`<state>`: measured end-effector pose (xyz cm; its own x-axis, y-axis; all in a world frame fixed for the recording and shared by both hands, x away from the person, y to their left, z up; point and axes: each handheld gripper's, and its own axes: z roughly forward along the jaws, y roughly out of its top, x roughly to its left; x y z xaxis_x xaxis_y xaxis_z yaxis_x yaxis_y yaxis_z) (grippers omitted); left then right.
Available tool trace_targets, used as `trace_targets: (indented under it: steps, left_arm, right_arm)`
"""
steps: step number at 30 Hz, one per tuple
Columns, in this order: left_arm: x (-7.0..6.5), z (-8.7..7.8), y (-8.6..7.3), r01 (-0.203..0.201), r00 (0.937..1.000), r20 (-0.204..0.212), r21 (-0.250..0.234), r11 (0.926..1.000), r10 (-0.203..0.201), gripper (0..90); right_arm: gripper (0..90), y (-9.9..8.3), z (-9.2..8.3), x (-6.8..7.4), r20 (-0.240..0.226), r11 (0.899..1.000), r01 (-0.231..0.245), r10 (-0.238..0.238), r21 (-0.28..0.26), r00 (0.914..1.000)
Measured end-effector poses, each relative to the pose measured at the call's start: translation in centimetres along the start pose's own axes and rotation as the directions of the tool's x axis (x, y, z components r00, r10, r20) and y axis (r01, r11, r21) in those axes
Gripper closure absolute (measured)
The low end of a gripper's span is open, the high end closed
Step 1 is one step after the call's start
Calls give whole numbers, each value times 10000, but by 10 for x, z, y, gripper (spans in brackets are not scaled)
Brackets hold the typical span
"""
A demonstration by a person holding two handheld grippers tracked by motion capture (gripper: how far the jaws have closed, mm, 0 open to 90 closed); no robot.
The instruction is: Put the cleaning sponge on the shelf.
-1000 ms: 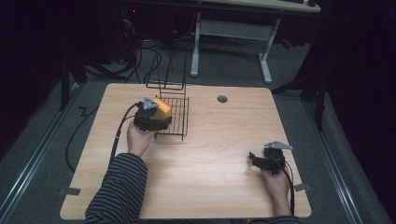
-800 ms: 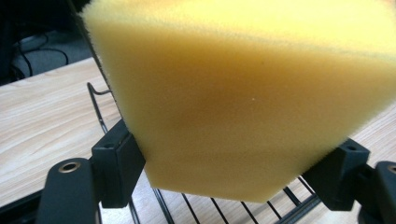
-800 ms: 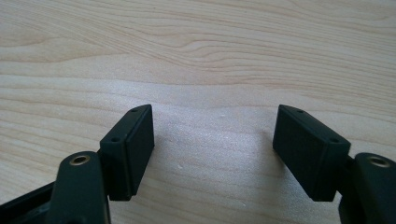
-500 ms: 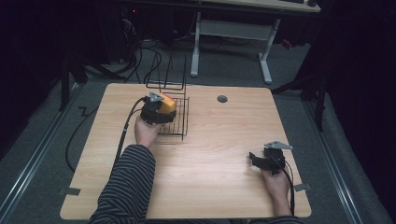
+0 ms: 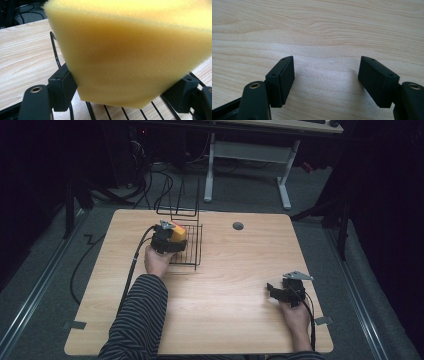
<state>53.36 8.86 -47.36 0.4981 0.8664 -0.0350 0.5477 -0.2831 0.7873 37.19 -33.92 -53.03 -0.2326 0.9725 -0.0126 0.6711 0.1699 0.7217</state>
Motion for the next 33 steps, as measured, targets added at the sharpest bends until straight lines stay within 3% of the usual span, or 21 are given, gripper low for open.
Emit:
trace_targets:
  steps: [14,25,33]
  left_arm:
    - [6,1,-1,427,9978,503,142,9990,-433,169]
    - [6,2,-2,451,9971,604,161,9989,-460,70]
    - [5,-9,-1,421,9953,866,259,9988,-442,0]
  right_arm:
    - [296,0,0,0,-1,10000,-1,1,-2,10000]
    - [296,0,0,0,-2,10000,-2,2,-3,10000]
    - [295,0,0,0,-3,10000,-3,3,0,10000]
